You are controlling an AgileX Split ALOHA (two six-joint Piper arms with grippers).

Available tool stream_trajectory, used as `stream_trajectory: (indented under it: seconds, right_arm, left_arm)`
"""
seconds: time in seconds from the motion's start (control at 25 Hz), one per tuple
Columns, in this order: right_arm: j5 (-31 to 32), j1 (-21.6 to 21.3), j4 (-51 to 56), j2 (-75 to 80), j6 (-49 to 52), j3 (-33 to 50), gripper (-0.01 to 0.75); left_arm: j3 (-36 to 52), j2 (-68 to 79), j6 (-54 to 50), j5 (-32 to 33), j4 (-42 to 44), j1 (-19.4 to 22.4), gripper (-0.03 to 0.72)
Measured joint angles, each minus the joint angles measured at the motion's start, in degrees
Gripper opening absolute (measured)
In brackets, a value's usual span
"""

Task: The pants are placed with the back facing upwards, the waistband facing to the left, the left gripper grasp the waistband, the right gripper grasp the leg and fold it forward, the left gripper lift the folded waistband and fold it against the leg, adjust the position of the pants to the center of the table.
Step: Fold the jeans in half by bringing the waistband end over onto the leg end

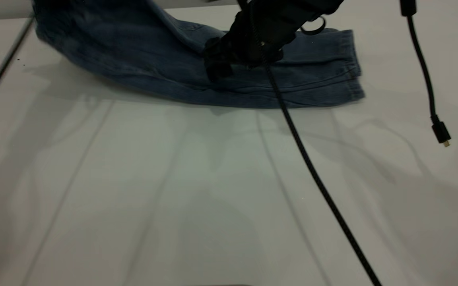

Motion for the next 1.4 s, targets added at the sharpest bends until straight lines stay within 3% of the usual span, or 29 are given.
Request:
stream_trajectory:
  seconds: [0.4,0.6,0.8,0.96,1.16,1.4]
  right_arm:
    - [1.75,5.51,0.12,0.44,-0.05,-0.57,0.539]
    - [12.17,5.45,-0.31,-0.35,-0.05,-5.56,0.539]
    - [25.31,2.19,-0.79,-5.48,-0.05,-11.77,0.539]
    - [31.45,-3.36,-3.43,-8.68,2.95,-13.68,0.539]
    - [37.78,-10.14,-15.22,-7.29,12.55,-13.83,0.539]
    - [40.25,-12.29,-23.09,-6.94,19.95,-13.83,0.539]
  left_arm:
    - [0.0,-6.96,1.56,1.18,0.17,-4.35,0.09]
    - [0.19,-8.4,2.41,1.18,0.17,-5.89,0.09]
    - [0.42,-11.11,2.54,2.29,0.17,-6.18,0.09]
    - [0.42,-12.77,2.54,3.34,0.17,-7.64,0.09]
    - [0.42,-13.04,2.54,2.74,0.17,-12.42,0.09]
    - [0.48,-13.04,2.54,-1.0,0.17,-19.58,0.09]
